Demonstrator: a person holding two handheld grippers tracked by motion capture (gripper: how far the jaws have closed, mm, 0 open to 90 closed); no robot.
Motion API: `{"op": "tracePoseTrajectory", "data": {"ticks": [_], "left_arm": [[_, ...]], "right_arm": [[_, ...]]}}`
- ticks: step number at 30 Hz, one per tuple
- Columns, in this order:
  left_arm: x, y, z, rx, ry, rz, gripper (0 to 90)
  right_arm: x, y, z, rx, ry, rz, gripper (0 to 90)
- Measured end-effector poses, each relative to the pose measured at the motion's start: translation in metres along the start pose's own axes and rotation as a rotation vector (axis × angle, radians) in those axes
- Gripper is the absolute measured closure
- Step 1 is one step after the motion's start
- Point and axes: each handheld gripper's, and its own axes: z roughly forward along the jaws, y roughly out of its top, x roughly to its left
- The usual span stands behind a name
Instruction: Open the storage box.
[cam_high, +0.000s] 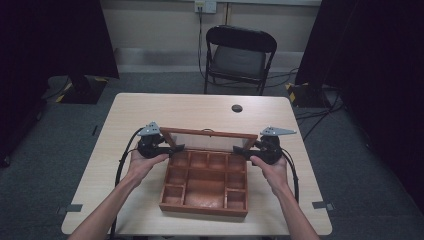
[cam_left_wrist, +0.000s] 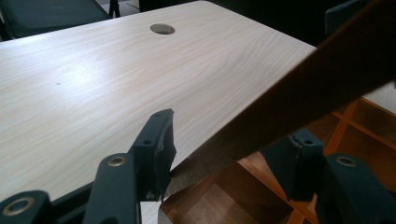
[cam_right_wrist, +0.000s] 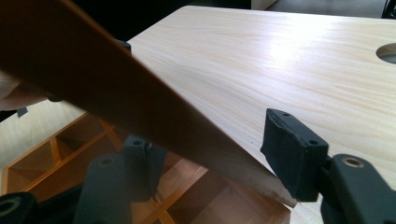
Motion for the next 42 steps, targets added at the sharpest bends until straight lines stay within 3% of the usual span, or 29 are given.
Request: {"op": "tracePoseTrajectory", "data": {"ticks": [5,11,20,28,33,36,42], "left_arm": [[0.001,0.001,0.002,-0.001,0.006,-0.003,45.0],[0.004,0.002,0.004,0.004,0.018,0.027,46.5],[0.01,0.001,0.007,-0.009,0.021,-0.005,48.9],[0.013,-0.006,0.008,0.002,0.032,-0.025,51.8],[0.017,-0.01,0.008,-0.014,0.036,-0.048,53.1],[0.018,-0.01,0.006,-0.001,0.055,-0.04,56.7],[0.021,-0.012,0.005,0.0,0.063,-0.062,58.4]], "right_arm": [[-0.005,-0.004,0.004,0.006,-0.015,0.015,41.5],[-0.012,-0.01,0.009,0.018,-0.045,0.028,43.6],[-0.018,-0.015,0.006,0.002,-0.083,0.046,52.2],[-0.018,-0.014,0.01,-0.006,-0.103,0.029,53.5],[-0.02,-0.013,0.013,-0.015,-0.109,0.037,54.8],[-0.021,-0.012,0.017,-0.02,-0.111,0.04,55.2],[-0.024,-0.011,0.026,-0.033,-0.124,0.05,56.9]]}}
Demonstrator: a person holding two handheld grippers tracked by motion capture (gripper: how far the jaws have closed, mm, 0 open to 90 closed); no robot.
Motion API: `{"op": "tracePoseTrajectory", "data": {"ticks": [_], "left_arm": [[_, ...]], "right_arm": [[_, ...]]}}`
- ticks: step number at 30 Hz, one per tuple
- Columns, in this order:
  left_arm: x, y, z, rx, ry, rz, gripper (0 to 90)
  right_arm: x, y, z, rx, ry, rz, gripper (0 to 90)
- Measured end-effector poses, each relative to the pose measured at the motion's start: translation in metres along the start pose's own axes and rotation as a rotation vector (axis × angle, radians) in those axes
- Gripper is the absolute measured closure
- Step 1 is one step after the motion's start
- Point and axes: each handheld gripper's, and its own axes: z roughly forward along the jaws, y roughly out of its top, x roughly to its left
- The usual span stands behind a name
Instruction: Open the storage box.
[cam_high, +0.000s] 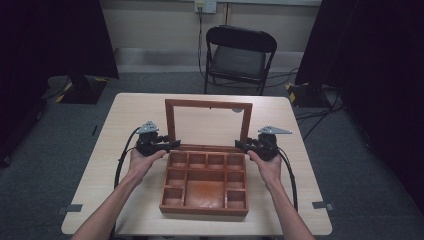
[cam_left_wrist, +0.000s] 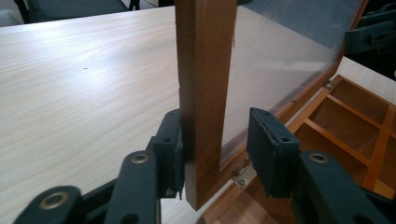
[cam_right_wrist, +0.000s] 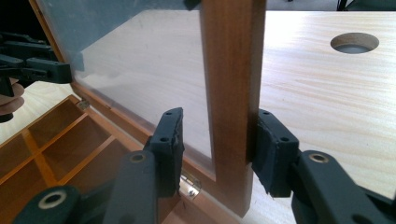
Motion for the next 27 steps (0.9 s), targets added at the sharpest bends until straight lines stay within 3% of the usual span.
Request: {"op": "tracePoseTrajectory", "data": {"ticks": [11,19,24,27], "left_arm": [[0.009,-0.003,0.003,-0.007,-0.008,-0.054,59.9],[0.012,0.0,0.004,0.015,-0.004,-0.055,58.6],[0.016,-0.003,0.006,0.004,-0.018,-0.114,58.7],[0.017,-0.003,0.007,0.004,-0.015,-0.122,58.0]], "right_arm": [[-0.005,-0.001,0.011,-0.005,0.002,0.029,57.3],[-0.007,0.0,0.014,0.009,-0.004,0.039,58.1],[-0.008,0.004,0.018,0.02,-0.011,0.026,56.2],[-0.011,0.002,0.021,0.02,-0.003,0.046,55.7]]}}
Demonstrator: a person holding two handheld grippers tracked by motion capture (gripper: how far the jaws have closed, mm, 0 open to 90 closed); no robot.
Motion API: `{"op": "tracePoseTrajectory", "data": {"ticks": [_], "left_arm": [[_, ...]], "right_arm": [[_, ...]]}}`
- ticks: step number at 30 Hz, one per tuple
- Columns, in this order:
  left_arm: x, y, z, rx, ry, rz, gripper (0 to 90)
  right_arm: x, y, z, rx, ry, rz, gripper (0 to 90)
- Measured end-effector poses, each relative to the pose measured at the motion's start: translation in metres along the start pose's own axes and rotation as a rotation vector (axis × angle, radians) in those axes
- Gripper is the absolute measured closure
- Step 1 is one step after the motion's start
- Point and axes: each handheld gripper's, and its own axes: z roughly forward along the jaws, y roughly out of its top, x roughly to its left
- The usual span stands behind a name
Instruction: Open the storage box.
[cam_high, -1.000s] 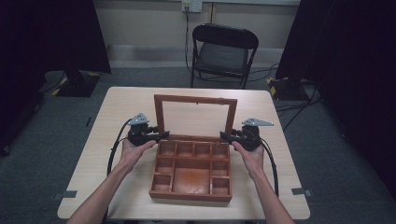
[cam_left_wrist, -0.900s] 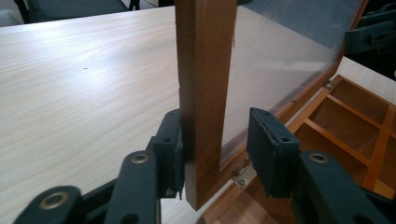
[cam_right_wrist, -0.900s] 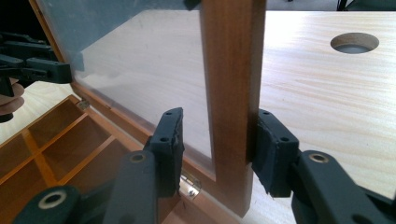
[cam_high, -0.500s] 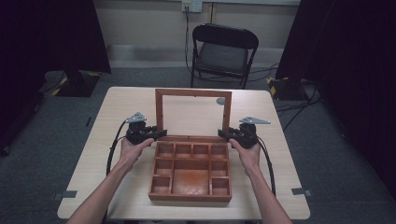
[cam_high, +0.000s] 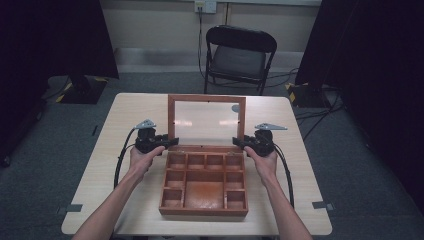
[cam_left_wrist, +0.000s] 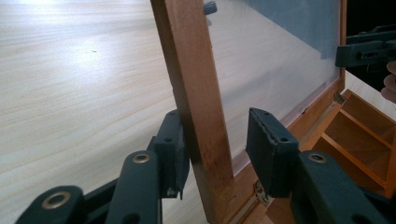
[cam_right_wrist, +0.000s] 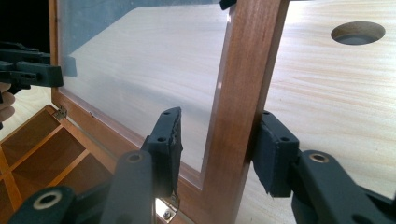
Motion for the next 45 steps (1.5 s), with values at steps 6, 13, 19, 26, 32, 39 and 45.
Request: {"op": "tracePoseTrajectory", "data": {"ticks": [6,13,19,26,32,39,45], "left_arm": [[0.001,0.001,0.002,0.016,0.006,0.011,56.2],[0.002,0.0,0.003,0.031,0.03,0.018,52.7],[0.005,-0.001,0.005,0.029,0.022,0.006,51.6],[0.007,-0.002,0.007,0.034,0.015,-0.009,49.2],[0.008,-0.003,0.008,0.042,0.019,-0.019,47.7],[0.01,-0.004,0.01,0.039,0.013,-0.032,46.1],[0.011,-0.005,0.012,0.044,0.013,-0.043,44.3]], "right_arm": [[0.0,0.0,0.004,0.009,-0.009,-0.005,51.8],[-0.002,-0.001,0.01,0.019,-0.009,0.011,47.4],[-0.003,-0.002,0.014,0.021,-0.007,0.022,45.0],[-0.004,-0.003,0.017,0.027,-0.006,0.033,42.3],[-0.005,-0.004,0.02,0.031,-0.005,0.04,40.0],[-0.006,-0.005,0.024,0.033,-0.004,0.047,36.9],[-0.006,-0.006,0.027,0.044,-0.007,0.057,33.9]]}}
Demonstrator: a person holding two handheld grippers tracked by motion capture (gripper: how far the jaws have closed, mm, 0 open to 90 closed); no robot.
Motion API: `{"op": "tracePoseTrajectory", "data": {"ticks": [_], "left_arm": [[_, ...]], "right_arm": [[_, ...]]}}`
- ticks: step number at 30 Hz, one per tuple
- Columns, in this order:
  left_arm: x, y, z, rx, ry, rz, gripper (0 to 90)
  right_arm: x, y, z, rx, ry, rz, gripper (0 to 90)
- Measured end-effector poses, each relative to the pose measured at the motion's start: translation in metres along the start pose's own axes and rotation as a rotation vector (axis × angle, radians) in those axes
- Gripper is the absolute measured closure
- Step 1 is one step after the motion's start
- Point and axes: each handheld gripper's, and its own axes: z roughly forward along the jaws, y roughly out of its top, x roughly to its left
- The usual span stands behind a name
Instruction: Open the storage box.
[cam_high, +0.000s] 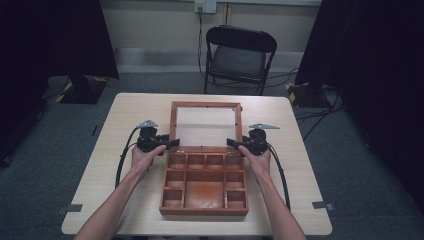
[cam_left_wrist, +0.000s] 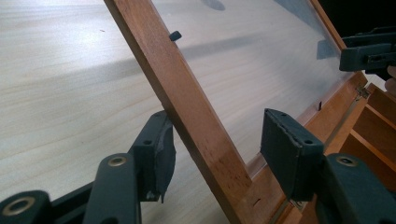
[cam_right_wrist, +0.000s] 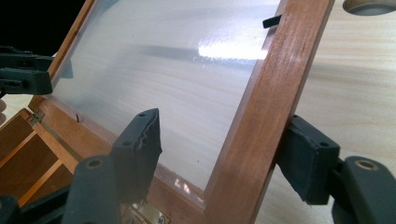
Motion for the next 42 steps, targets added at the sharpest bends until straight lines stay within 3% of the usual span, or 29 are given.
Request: {"op": "tracePoseTrajectory", "data": {"ticks": [21,26,29,37,39,40,41,42], "left_arm": [[0.0045,0.0,0.0048,0.025,-0.007,-0.023,41.4],[0.0034,0.0,0.0077,0.028,0.005,-0.036,39.7],[0.0063,-0.0015,0.0088,0.027,-0.014,-0.056,39.1],[0.0065,-0.0012,0.0093,0.033,-0.011,-0.071,38.8],[0.0051,-0.0006,0.0088,0.04,0.016,-0.042,36.8],[0.0048,-0.0005,0.0087,0.039,0.013,-0.04,38.1],[0.0045,-0.0004,0.0086,0.034,0.004,-0.05,38.8],[0.0045,-0.0003,0.0086,0.033,0.004,-0.052,38.1]], "right_arm": [[0.0004,-0.0041,0.0055,0.024,-0.012,0.034,26.0],[0.0,-0.0051,0.0056,0.04,-0.014,0.042,23.2],[-0.0009,-0.0061,0.0066,0.048,-0.011,0.057,22.4],[-0.0014,-0.0064,0.0069,0.051,-0.01,0.06,21.9],[-0.0015,-0.0067,0.0072,0.052,-0.013,0.06,19.6],[-0.0006,-0.0067,0.0075,0.062,-0.042,0.046,15.1],[-0.001,-0.007,0.0078,0.075,-0.055,0.049,14.5],[-0.0045,-0.0088,0.0092,0.083,-0.034,0.091,14.7]]}}
